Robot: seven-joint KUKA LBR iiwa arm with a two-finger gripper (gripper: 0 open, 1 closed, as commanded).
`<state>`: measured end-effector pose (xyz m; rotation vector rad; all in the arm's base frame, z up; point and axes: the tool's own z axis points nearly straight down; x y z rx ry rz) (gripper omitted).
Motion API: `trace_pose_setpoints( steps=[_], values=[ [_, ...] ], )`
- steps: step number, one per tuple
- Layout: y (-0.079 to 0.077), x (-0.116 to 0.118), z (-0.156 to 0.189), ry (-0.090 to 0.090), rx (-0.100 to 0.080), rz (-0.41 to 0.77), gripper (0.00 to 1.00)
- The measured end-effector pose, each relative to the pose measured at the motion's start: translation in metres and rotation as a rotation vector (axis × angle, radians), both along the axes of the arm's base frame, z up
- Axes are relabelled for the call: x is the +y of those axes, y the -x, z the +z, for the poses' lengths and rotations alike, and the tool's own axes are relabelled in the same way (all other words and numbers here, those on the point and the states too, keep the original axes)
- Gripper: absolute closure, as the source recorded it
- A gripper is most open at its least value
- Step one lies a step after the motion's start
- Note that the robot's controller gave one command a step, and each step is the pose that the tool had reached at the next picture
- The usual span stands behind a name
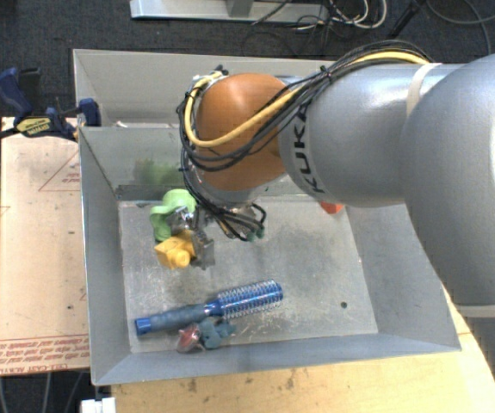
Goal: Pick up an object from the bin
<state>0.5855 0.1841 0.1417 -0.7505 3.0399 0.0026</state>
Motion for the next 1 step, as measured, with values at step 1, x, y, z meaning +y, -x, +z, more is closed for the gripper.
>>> trace_pose_setpoints(
  steps=[1],
  values=[
    [-0.002, 0.0013, 0.049, 0.0, 0.001, -0.001, 1.0]
  ],
)
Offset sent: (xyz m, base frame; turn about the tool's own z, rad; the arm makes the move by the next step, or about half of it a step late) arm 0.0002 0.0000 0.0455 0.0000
